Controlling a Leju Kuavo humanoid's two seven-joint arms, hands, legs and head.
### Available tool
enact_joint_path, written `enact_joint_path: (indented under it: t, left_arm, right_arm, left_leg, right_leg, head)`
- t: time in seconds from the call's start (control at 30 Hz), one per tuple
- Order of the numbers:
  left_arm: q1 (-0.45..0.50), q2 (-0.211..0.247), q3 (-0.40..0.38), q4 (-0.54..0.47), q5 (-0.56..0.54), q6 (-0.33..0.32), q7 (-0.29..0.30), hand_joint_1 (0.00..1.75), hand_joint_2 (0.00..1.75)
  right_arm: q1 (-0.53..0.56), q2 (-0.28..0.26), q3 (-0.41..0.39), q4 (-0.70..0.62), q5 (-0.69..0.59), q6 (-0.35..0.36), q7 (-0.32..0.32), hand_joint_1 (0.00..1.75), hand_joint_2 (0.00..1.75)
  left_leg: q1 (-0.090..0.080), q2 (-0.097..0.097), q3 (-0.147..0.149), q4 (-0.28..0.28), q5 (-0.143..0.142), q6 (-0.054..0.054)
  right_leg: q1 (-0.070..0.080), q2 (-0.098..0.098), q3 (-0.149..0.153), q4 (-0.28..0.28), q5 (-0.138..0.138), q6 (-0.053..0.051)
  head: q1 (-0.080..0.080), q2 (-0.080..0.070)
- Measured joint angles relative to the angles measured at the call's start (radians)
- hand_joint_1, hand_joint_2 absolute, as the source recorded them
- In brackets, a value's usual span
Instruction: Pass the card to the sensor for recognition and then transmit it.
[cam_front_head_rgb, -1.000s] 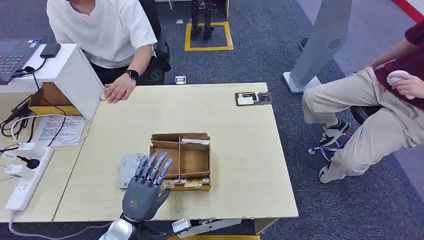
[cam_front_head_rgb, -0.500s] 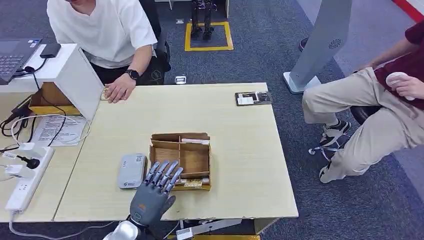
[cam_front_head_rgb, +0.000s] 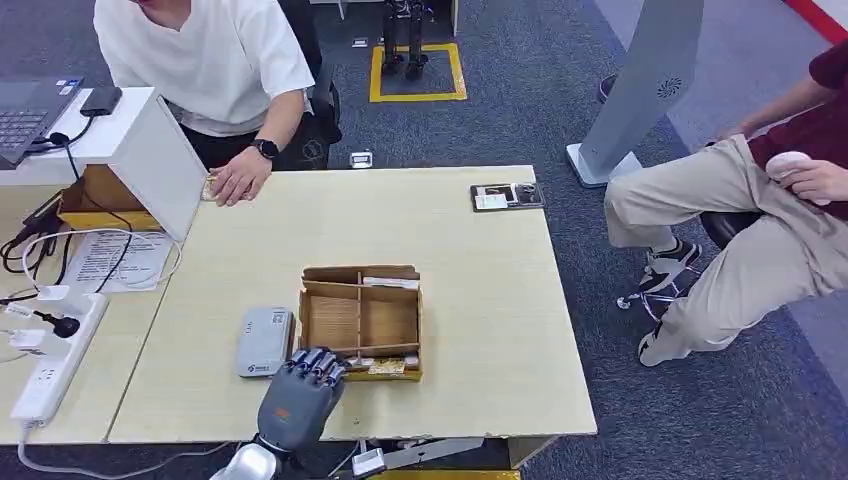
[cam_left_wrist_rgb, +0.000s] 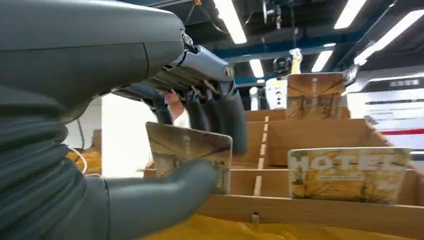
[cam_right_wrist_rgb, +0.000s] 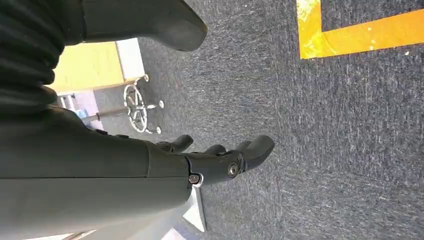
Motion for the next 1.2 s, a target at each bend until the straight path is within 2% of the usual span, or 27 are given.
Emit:
enact_joint_path:
  t: [0.1,0.33,0.87,1.0,1.2]
  left_arm:
    - [-0.001,-0.008,0.000,0.010,-0.006,0.000,0.037,1.75,1.75]
    - [-0.002,-0.023,0.000,0.022,-0.006,0.000,0.077,1.75,1.75]
    - [0.001,-0.026,0.000,0.023,-0.017,0.000,0.084,1.75,1.75]
    - [0.023,-0.025,0.000,-0.024,-0.019,0.001,0.058,1.75,1.75]
    - [0.056,-0.050,0.041,-0.169,0.002,0.002,-0.051,1.75,1.75]
  right_arm:
    - [0.000,0.000,-0.008,0.000,0.000,0.000,0.000,0.00,1.75]
    - [0.000,0.000,-0.019,0.000,-0.002,0.000,0.004,0.00,1.75]
    - [0.001,0.000,-0.023,0.000,0.005,0.002,0.005,0.00,1.75]
    - [0.001,0.000,-0.023,0.000,0.013,0.002,0.004,0.00,1.75]
    - [0.001,0.000,-0.024,0.000,0.019,0.000,0.003,0.00,1.75]
  left_leg:
    - [0.000,0.000,0.000,0.000,0.000,0.000]
    - [0.000,0.000,0.000,0.000,0.000,0.000]
    - [0.000,0.000,0.000,0.000,0.000,0.000]
    - [0.000,0.000,0.000,0.000,0.000,0.000]
    - [0.000,0.000,-0.001,0.000,0.000,0.000]
  right_leg:
    - [0.000,0.000,0.000,0.000,0.000,0.000]
    - [0.000,0.000,0.000,0.000,0.000,0.000]
    - [0.000,0.000,0.000,0.000,0.000,0.000]
    - [0.000,0.000,0.000,0.000,0.000,0.000]
    - [0.000,0.000,0.000,0.000,0.000,0.000]
  head:
    - [0.000,0.000]
    - [0.000,0.000]
    - [0.000,0.000]
    - [0.000,0.000]
    - [0.000,0.000]
